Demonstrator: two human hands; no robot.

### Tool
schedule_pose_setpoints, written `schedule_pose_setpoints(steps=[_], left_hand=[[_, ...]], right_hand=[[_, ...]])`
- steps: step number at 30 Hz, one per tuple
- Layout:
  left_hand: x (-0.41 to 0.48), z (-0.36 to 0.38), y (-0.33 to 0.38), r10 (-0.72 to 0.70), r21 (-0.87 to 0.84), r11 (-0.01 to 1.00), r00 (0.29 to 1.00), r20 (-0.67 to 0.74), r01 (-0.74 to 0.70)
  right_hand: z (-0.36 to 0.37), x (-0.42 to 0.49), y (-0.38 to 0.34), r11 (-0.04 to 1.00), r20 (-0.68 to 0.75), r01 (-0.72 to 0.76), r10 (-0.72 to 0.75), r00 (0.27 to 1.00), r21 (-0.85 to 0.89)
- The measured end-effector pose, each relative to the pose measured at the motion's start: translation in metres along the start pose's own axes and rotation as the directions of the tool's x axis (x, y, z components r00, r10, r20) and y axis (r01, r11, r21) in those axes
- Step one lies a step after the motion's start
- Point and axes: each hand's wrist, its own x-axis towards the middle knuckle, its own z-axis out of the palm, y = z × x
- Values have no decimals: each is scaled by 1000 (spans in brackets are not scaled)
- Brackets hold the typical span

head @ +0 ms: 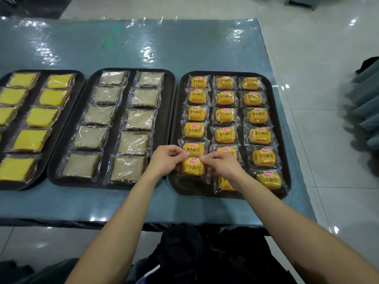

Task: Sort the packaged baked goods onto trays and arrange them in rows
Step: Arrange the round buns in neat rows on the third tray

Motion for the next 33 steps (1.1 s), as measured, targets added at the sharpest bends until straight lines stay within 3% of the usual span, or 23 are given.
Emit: schedule_pose_setpoints(steps=[4,7,12,15,18,22,24,27,33], left_hand=[[6,8,-16,-11,132,991,999,-31,15],[7,8,-22,-48,195,979,999,-10,49],[12,13,-26,-78,271,956,989,-124,109],[13,20,-29,3,411,909,984,-178,72],[9,23,-29,97,497,867,974,-205,19],[0,21,-29,285,653,752,938,-196,-92],[-4,18,-30,336,681,710,936,-104,-179],[-10,16,-31,303,664,704,952,39,-252],[-14,9,-31,274,687,655,946,173,-315]], right_hand=[[0,6,10,861,-100,84,-154,983,-502],[10,6,7,742,-94,114,-233,968,-661],[19,5,3,494,-62,119,-335,940,-861],[18,0,4,356,88,293,-492,866,-888],[18,0,10,174,356,487,-484,799,-856],[22,0,16,172,342,454,-446,827,-874],[23,0,18,168,338,451,-453,825,-876],[23,-3,18,186,323,437,-441,837,-880],[16,-2,18,134,337,431,-439,833,-892]])
